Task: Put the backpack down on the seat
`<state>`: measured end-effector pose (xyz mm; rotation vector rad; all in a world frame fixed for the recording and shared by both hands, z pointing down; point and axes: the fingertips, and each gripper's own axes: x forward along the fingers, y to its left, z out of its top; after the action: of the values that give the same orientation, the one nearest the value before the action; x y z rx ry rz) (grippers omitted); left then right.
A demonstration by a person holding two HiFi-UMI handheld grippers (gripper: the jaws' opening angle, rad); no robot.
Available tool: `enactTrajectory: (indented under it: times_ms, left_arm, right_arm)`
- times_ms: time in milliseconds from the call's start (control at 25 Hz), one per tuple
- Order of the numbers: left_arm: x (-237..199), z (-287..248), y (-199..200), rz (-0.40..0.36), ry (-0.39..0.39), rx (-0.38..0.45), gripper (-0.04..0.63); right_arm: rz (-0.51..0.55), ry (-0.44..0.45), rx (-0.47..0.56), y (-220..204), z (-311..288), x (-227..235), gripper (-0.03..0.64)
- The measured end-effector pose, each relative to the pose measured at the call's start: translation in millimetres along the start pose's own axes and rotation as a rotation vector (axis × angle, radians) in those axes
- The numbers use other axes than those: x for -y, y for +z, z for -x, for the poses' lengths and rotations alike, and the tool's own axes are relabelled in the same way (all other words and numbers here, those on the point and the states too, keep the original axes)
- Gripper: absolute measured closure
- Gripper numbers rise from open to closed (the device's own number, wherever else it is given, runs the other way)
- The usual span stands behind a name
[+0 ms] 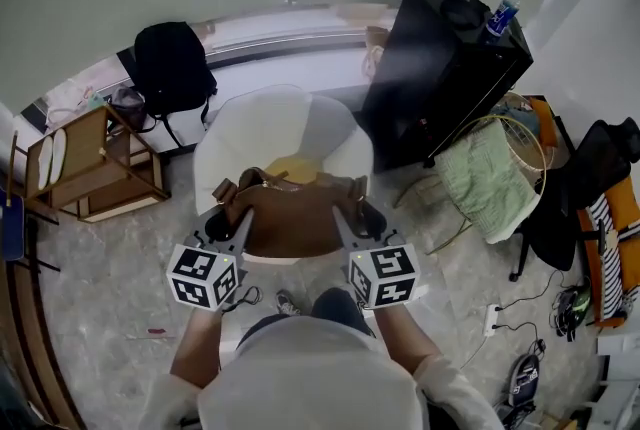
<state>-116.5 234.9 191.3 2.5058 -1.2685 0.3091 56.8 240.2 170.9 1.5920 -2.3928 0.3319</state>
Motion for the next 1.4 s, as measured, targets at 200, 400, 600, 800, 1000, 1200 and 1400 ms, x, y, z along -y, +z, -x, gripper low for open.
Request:
enactTrajectory:
  times_ms: [200,400,600,800,1000,1200,1400]
  left_arm:
    - [-10.3,-10.6,-3.1,0.014,-0.003,-0.012,0.485]
    - [-15.0,-29.7,-3.5,0.03,0.017,-0.019,0.485]
    - [-21.8,-53.4,5.9,0.047,0.059,-0.02,0.485]
    - [-30.6,-83.5,19.9,0.062,0.103,-0.011,0.485]
    - [-36.1,-118.3,33.5,0.082,0.14,-0.006,0.485]
    - [-40.7,-151.5,42.5,0.095,0.178,-0.004,0.486]
    - [-46.7,-172.6,47.7,0.112,0.202,-0.012,0.486]
  right_arm:
    - [-0.012,-0.004,-0.014,-2.2,-13.4,2.9,0.439]
    - [-0.014,0.024,-0.024,-3.6,-32.8,18.8,0.439]
    - [-0.013,0.071,-0.036,3.9,-60.4,40.3,0.44]
    - [0.003,0.118,-0.04,17.2,-91.2,65.5,0.44]
    - [0.019,0.163,-0.047,30.5,-121.3,95.5,0.44]
    - [0.039,0.201,-0.055,37.8,-149.2,123.5,0.44]
    - [0.048,0.23,-0.068,42.1,-170.2,139.3,0.44]
